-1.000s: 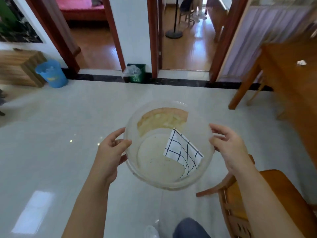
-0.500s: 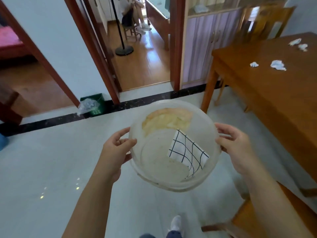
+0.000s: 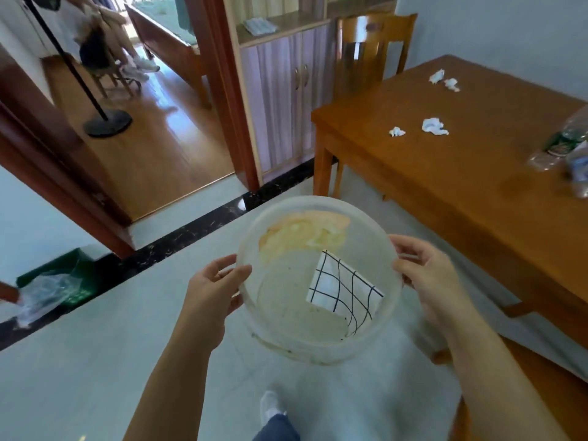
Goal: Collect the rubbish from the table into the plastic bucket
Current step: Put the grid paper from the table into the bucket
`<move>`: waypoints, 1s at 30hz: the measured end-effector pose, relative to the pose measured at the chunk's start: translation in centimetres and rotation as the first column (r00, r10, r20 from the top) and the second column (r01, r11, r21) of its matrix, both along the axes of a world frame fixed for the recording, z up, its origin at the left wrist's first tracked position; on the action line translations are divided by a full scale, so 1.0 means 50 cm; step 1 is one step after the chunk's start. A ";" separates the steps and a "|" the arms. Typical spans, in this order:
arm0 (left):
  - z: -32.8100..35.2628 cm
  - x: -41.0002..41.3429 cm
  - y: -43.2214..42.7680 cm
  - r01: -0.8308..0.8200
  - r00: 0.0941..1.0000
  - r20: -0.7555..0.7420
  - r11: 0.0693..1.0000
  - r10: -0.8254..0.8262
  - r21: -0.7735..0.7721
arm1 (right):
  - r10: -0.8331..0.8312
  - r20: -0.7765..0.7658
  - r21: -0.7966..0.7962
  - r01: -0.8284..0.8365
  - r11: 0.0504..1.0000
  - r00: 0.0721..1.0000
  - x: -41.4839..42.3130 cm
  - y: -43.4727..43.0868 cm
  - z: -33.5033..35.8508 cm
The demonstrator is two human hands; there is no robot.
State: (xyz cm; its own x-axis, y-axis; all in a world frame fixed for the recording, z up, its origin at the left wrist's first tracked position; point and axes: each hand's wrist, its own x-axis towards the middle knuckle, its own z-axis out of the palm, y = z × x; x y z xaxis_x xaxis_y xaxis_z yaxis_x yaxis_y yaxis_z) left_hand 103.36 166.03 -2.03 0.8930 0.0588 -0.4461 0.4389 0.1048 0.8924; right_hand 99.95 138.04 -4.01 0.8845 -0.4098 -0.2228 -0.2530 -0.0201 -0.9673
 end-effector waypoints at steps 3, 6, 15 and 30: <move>0.007 0.117 0.015 0.067 0.998 -0.009 0.998 -0.067 0.004 | -0.073 0.007 -0.004 0.073 0.997 0.997 0.073 0.022 0.005; 0.020 0.218 0.001 0.153 0.988 0.021 0.988 -0.153 0.007 | -0.160 0.025 -0.005 0.160 0.987 0.987 0.126 0.019 0.016; 0.059 0.436 -0.189 0.279 0.948 0.172 0.959 -0.266 -0.053 | -0.316 0.094 0.015 0.316 0.949 0.944 0.233 -0.111 0.044; 0.150 0.698 -0.648 0.451 0.842 0.273 0.885 -0.465 0.117 | -0.494 0.166 0.068 0.490 0.869 0.854 0.415 -0.512 0.096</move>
State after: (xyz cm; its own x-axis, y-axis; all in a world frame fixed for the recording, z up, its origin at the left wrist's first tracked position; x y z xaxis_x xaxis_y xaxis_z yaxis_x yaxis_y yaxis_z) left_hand 138.23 133.63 5.45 0.9106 -0.3744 -0.1751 0.1524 -0.0898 0.9842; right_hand 120.70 112.43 0.78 0.5939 -0.7983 -0.1000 -0.0535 0.0848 -0.9950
